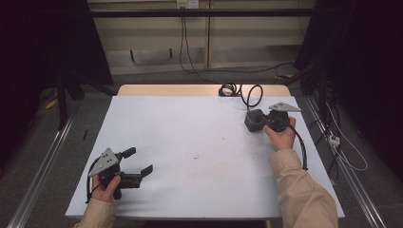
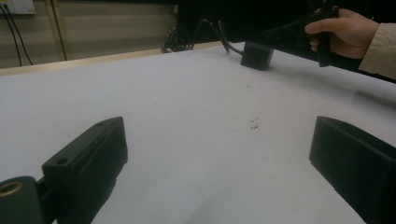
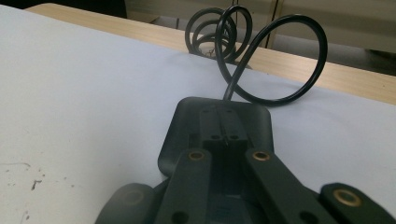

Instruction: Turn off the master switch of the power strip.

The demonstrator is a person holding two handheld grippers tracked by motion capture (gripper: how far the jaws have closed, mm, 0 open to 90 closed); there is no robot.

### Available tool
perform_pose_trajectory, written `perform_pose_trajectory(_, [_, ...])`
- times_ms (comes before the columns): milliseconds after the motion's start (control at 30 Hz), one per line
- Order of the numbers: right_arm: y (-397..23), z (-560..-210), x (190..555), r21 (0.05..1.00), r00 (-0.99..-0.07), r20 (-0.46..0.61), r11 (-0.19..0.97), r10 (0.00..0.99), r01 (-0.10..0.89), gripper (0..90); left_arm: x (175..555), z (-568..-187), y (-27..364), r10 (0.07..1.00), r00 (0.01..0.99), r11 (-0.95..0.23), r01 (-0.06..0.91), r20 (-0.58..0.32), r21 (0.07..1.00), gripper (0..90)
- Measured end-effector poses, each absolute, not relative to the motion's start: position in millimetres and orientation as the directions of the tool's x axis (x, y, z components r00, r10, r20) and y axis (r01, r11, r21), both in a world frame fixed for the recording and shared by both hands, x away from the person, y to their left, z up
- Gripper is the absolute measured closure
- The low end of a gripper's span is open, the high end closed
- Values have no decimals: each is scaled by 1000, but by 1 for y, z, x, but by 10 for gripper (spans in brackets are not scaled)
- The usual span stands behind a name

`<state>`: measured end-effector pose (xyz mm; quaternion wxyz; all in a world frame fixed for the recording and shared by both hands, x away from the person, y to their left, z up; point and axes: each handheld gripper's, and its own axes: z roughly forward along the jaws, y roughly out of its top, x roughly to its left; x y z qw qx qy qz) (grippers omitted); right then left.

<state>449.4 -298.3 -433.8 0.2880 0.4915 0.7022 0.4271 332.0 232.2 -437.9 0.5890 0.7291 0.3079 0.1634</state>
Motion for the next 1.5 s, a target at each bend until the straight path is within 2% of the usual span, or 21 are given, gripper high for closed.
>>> perform_pose_trajectory(367, [-297,-433,450,881,-340,24,141,940,452,900,333,-439,231,637,762,-129,255,-117,958,42])
perform_pose_trajectory(467, [-298,-431,449,886,-331,62,101,942,453,900,333,-439,231,636,763,-132,255,-116,958,42])
perform_pose_trajectory(667, [-295,-429,447,885,-329,44,116,943,452,892,333,-438,231,637,762,-129,254,-116,959,42])
perform_pose_trajectory(967, [-295,-422,444,897,-309,73,73,948,437,655,333,-437,233,643,756,-122,254,-118,959,42])
perform_pose_trajectory(1133, [-296,-420,441,893,-302,75,71,950,445,489,332,-437,233,641,759,-125,254,-118,959,42])
perform_pose_trajectory(1500, [-292,-416,423,896,-359,126,50,925,442,291,332,-437,234,645,754,-115,253,-121,961,42])
